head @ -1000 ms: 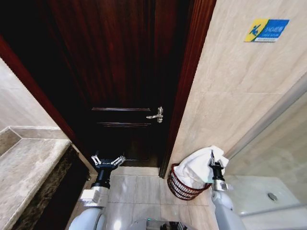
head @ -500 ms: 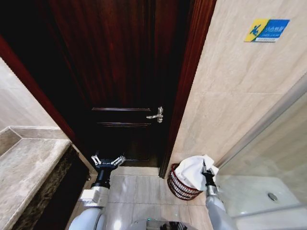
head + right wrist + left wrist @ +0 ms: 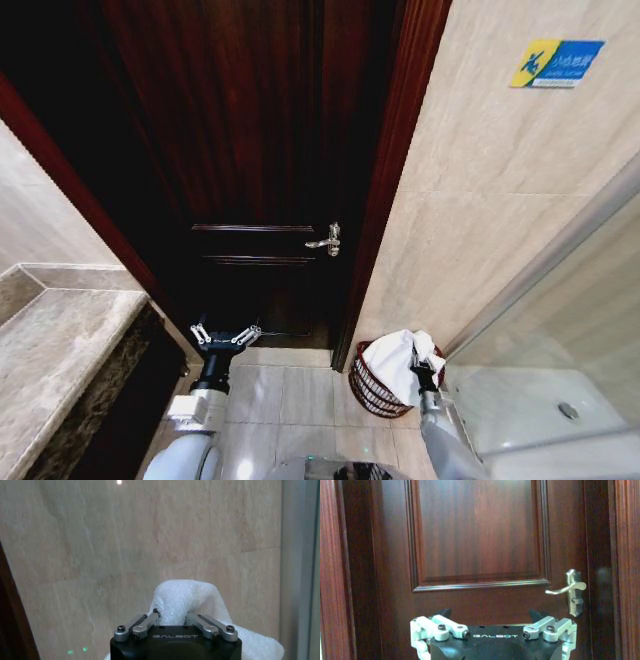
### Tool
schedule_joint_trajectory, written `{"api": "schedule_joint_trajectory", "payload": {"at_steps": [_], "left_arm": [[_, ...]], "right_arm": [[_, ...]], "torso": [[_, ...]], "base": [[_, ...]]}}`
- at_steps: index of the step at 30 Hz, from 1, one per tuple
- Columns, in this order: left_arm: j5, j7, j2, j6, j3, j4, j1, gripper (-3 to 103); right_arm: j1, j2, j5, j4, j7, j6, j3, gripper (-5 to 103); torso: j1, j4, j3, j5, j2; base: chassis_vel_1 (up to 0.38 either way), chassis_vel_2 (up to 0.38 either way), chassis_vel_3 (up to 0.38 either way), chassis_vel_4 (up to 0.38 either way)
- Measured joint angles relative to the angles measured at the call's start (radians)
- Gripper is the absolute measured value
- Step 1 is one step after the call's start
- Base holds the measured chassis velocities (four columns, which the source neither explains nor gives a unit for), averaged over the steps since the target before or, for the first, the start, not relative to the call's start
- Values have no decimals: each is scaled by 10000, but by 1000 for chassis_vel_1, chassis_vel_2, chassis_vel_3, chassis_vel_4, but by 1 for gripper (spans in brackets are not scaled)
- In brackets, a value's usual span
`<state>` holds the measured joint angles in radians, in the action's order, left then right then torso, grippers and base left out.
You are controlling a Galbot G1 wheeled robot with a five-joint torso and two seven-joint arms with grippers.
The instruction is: Discard the used towel into the hamper.
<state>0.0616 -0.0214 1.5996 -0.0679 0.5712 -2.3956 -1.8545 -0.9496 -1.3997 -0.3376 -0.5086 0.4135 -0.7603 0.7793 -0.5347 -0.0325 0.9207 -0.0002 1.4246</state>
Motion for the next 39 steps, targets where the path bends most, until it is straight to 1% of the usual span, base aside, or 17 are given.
{"api": "schedule_joint_trajectory", "payload": {"at_steps": [3, 12, 16, 17, 19, 20, 22, 23, 24, 25, 28, 29, 31, 33, 39], "left_arm": [[0, 0, 0, 0, 0, 0, 0, 100], [0, 0, 0, 0, 0, 0, -1, 100], [0, 0, 1, 0, 0, 0, -1, 100], [0, 0, 0, 0, 0, 0, -1, 100], [0, 0, 0, 0, 0, 0, 0, 100], [0, 0, 0, 0, -1, 0, 0, 100], [0, 0, 0, 0, 0, 1, 0, 100], [0, 0, 0, 0, 0, 1, 0, 100], [0, 0, 0, 0, 0, 0, 1, 100], [0, 0, 0, 0, 0, 0, 1, 100], [0, 0, 2, 0, 0, 0, 0, 100], [-1, 0, 0, 0, 0, 0, 0, 100], [0, 0, 0, 0, 0, 0, -1, 100], [0, 0, 0, 0, 0, 0, -1, 100], [0, 0, 0, 0, 0, 0, -1, 100]], "right_arm": [[-102, 32, 185, -68, -151, 130, 3, 14], [-381, 40, 460, -298, -276, 343, -8, 14], [-459, 54, 561, -361, -279, 521, -16, 14], [-478, 61, 575, -384, -280, 581, -16, 14], [-522, 64, 615, -454, -281, 702, -16, 14], [-692, 62, 811, -786, -295, 1101, -23, 14], [-971, 49, 1081, -1317, -408, 1745, -46, 14], [-971, 49, 1081, -1317, -408, 1745, -46, 14], [-1205, 2, 1200, -1601, -555, 2230, -91, 14], [-1256, -53, 1266, -1579, -652, 2439, -93, 14], [-1168, -105, 1301, -1320, -741, 2556, -49, 14], [-970, -112, 1314, -877, -766, 2559, 16, 14], [-653, -77, 1407, -265, -739, 2546, 97, 14], [-555, -58, 1437, -111, -720, 2579, 117, 14], [-51, 84, 1682, 504, -554, 3289, 158, 14]], "torso": [[0, 0, 0, 1, 0], [3, 0, -1, 1, 1], [4, 0, -2, 5, 1], [2, 1, -1, -3, 1], [0, 1, 0, -3, 0], [-3, 1, 1, 4, 0], [-11, -1, 2, -2, -3], [-11, -1, 2, -2, -3], [-13, 0, 3, -5, -4], [-10, 1, 3, 3, -4], [-6, -1, 2, 7, -3], [1, 0, 0, 0, -2], [7, 0, -2, 2, 1], [7, 1, -2, 2, 1], [0, 1, 0, 0, 1]], "base": [[0, 0, 0, 0], [-17, 14, 14, -8], [-135, 122, 117, -119], [-149, 144, 140, -182], [-149, 171, 159, -182], [-153, 171, 170, -192], [-99, 138, 144, -154], [-99, 138, 119, -117], [-59, 129, 15, -53], [-30, 61, 15, -15], [-10, 20, 10, -5], [0, 0, 0, 0], [42, -48, -53, 53], [49, -44, -52, 55], [0, 0, 0, 0]]}}
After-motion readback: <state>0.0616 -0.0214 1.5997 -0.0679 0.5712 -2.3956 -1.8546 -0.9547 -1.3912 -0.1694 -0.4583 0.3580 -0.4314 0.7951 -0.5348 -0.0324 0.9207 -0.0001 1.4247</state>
